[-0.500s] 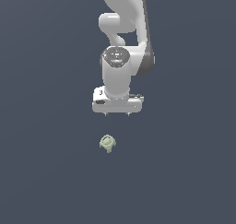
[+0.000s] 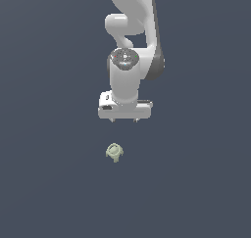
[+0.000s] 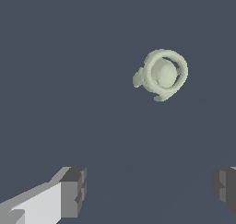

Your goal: Pick up the object and move it to a goal position.

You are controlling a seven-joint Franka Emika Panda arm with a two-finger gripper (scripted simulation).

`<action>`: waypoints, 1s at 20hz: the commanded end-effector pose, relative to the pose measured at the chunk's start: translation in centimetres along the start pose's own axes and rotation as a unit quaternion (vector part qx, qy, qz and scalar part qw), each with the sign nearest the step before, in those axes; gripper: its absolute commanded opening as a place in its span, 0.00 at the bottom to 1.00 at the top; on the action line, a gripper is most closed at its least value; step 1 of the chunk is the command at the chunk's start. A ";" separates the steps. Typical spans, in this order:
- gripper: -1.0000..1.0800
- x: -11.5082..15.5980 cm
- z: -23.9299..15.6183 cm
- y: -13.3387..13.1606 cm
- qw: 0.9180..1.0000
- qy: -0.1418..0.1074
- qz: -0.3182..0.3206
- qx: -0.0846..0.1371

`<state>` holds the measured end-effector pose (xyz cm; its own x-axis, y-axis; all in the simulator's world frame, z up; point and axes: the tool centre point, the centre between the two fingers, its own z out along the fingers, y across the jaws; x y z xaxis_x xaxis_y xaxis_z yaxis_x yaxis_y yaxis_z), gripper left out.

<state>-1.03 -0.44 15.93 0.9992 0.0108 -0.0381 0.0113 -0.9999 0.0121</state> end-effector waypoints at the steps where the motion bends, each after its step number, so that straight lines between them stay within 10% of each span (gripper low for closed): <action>1: 0.96 -0.1 0.0 0.0 1.000 0.001 -0.001 -0.001; 20: 0.96 4.5 2.6 1.9 0.991 0.007 0.131 0.006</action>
<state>2.72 -2.05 13.70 0.9776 -0.2093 -0.0225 -0.2091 -0.9778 0.0092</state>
